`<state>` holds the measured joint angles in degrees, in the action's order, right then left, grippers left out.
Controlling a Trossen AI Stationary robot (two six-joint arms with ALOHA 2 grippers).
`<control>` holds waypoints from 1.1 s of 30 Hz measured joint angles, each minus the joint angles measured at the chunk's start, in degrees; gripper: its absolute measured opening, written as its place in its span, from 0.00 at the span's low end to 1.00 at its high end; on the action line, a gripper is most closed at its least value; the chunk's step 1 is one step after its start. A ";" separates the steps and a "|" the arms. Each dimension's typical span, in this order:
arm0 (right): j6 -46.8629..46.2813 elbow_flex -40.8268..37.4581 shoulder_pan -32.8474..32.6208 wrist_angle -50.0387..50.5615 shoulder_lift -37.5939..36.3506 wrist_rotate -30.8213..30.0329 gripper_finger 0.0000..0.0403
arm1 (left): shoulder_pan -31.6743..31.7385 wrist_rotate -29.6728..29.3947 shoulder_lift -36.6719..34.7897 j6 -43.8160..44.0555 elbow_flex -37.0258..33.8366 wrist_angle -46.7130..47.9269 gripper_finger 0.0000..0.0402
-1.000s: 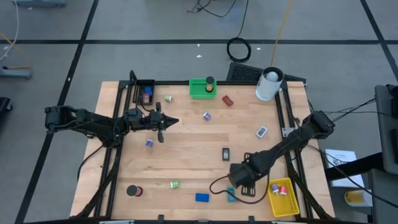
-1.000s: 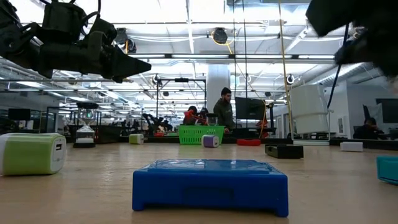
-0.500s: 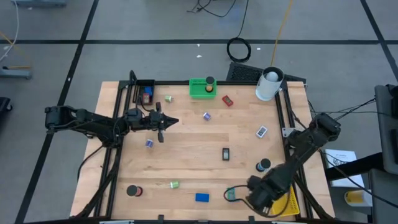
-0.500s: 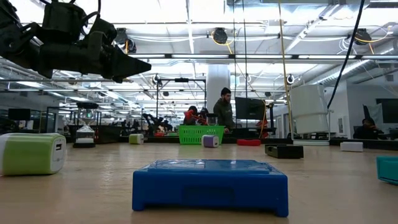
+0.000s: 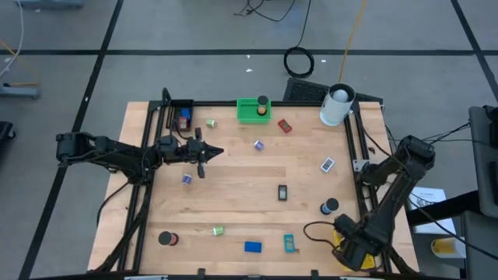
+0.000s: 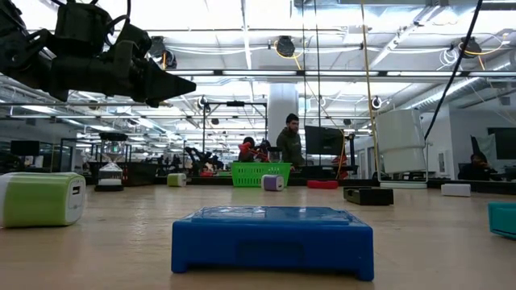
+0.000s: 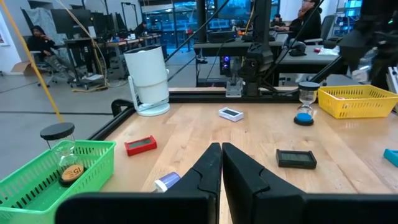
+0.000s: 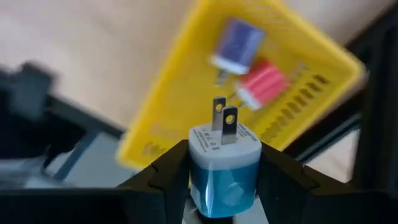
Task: Pick & Place Office items
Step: Put the blue charger adapter into the yellow basket, then put the dark blue digital clock into the black basket
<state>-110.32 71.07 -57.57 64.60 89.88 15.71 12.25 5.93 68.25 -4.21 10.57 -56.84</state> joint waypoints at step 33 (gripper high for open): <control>-1.94 -17.24 -2.87 -24.75 -4.01 -0.53 0.48 | 0.00 0.00 0.00 0.00 0.00 -0.22 0.05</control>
<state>-112.27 53.82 -60.45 39.84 85.87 15.18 12.25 5.93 68.25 -4.21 10.57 -57.06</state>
